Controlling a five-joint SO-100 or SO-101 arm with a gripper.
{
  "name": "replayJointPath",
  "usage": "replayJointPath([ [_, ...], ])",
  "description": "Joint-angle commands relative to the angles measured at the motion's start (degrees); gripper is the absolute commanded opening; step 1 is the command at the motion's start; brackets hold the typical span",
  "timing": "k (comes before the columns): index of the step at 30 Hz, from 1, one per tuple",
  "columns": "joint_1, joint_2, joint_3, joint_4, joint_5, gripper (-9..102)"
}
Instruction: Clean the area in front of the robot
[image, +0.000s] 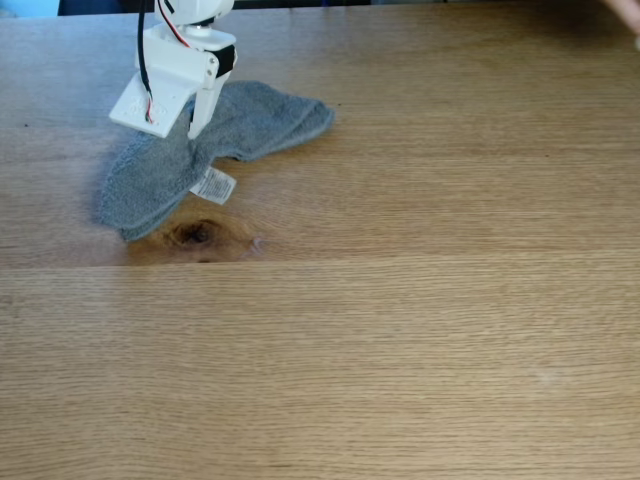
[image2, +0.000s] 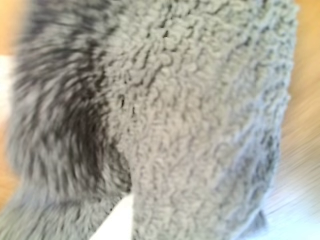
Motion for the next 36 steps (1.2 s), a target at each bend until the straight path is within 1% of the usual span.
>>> replayJointPath([
  [1, -3.3, 15.6, -2.0, 3.6, 4.0, 0],
  [5, -9.1, 23.6, -2.0, 6.3, 6.4, 0],
  [9, -16.0, 28.2, -2.0, 9.5, 5.6, 0],
  [14, -25.6, 30.6, -1.9, 13.6, 3.6, 0],
  [18, -34.9, 31.4, -1.8, 18.7, 3.2, 0],
  [21, -42.6, 31.3, -1.8, 23.1, -1.0, 0],
  [22, -44.6, 30.8, -1.8, 23.2, -1.4, 0],
  [24, -47.4, 29.2, -1.8, 20.3, -1.8, 0],
  [27, -48.3, 23.5, -1.8, 11.1, -4.7, 0],
  [31, -45.8, 13.4, -2.6, -4.7, -6.9, 0],
  [32, -44.5, 10.9, -2.8, -8.2, -6.4, 0],
  [36, -38.5, 1.5, -2.9, -26.1, -4.7, 0],
])
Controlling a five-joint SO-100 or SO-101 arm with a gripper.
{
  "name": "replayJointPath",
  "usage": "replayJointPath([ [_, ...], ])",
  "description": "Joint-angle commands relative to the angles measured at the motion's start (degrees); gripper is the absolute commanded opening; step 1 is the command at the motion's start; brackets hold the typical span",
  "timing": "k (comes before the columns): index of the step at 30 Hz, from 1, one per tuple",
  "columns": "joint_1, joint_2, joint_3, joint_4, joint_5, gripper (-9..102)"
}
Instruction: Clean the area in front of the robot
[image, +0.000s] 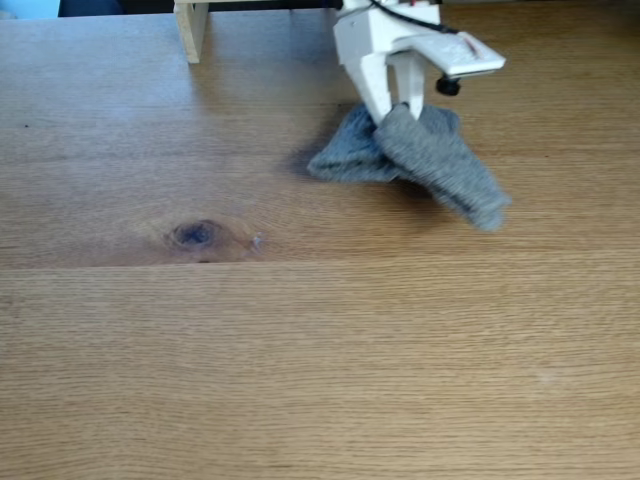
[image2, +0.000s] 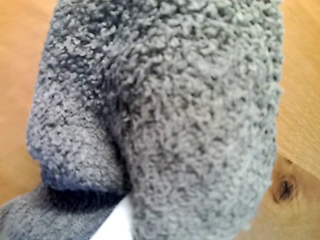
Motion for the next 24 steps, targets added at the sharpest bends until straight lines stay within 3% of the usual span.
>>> replayJointPath([
  [1, 6.2, -6.3, -3.0, -16.1, 1.0, 0],
  [7, 14.0, -17.3, -3.0, -24.6, -0.4, 0],
  [16, 17.9, -31.7, -4.0, -38.1, -6.1, 0],
  [19, 19.2, -36.2, -10.4, -37.6, -6.9, 0],
  [24, 20.9, -45.3, -31.3, -28.7, -6.9, 0],
])
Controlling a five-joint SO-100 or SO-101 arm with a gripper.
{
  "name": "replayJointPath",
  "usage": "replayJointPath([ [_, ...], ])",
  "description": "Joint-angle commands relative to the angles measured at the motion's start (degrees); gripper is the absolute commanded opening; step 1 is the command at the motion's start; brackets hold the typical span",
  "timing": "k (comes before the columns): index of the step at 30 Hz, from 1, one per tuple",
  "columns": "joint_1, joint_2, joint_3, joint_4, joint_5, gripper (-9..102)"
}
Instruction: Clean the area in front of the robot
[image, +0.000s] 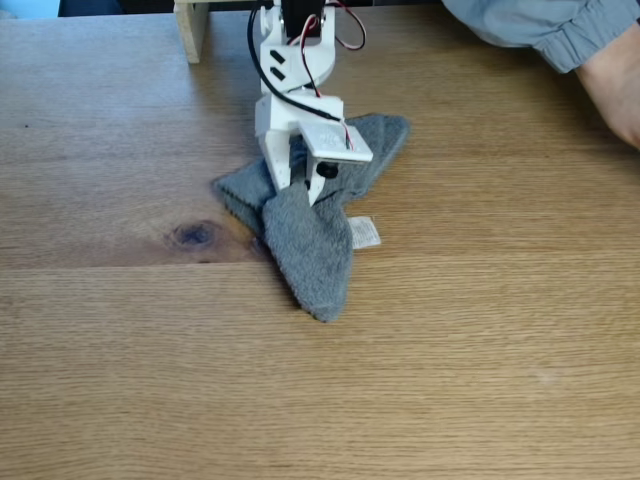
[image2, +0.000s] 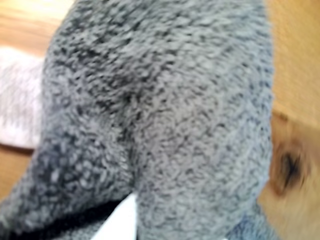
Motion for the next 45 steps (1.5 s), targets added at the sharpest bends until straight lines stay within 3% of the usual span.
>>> replayJointPath([
  [1, 4.1, -5.9, -22.0, 5.8, -0.3, 0],
  [8, 10.5, -17.9, -49.3, 17.6, 0.0, 0],
  [15, 16.3, -17.6, -53.3, 24.3, 0.8, 0],
  [25, 14.0, -0.4, -46.4, 65.7, 10.2, 0],
  [29, 8.8, 9.3, -35.7, 71.7, 15.0, 0],
  [33, 2.4, 19.8, -21.8, 69.8, 18.6, 0],
  [37, -5.9, 30.1, -7.7, 62.2, 20.0, 0],
  [40, -10.1, 35.0, 1.9, 48.1, 19.8, 0],
  [45, -10.2, 33.0, 17.1, 15.1, 16.0, 0],
])
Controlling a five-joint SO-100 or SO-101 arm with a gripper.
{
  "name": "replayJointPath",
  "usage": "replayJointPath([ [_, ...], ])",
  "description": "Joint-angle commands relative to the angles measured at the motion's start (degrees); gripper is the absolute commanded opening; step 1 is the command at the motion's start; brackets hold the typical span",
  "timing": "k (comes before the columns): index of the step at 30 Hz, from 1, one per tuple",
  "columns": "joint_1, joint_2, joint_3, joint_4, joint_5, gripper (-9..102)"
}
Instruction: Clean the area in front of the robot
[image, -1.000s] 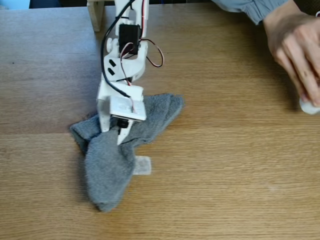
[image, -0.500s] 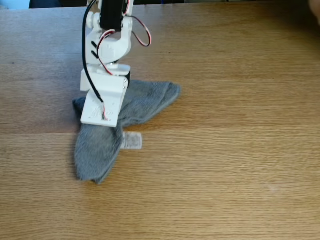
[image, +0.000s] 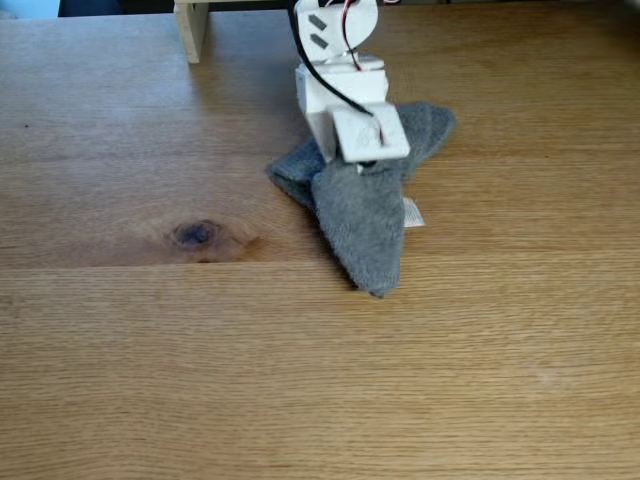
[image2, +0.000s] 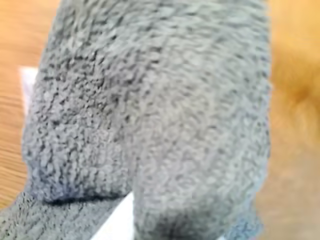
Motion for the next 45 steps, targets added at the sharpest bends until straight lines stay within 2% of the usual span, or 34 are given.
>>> replayJointPath([
  [1, 1.1, 2.8, 9.6, -24.9, -3.1, 0],
  [4, 4.1, -5.7, 13.8, -40.8, -6.2, 0],
  [6, 6.3, -11.3, 11.6, -45.1, -7.6, 0],
  [8, 8.7, -16.3, 6.2, -44.6, -8.9, 0],
  [18, 18.2, -40.8, -45.7, -20.3, -13.9, 0],
  [25, 24.4, -51.6, -70.6, -9.9, -16.5, 0],
  [29, 29.5, -52.6, -72.0, -2.7, -15.5, 0],
  [34, 32.4, -46.3, -71.3, 17.9, -10.5, 0],
  [42, 26.4, -24.5, -57.5, 45.9, -5.1, 0],
  [45, 21.6, -15.3, -48.3, 49.8, -3.7, 0],
])
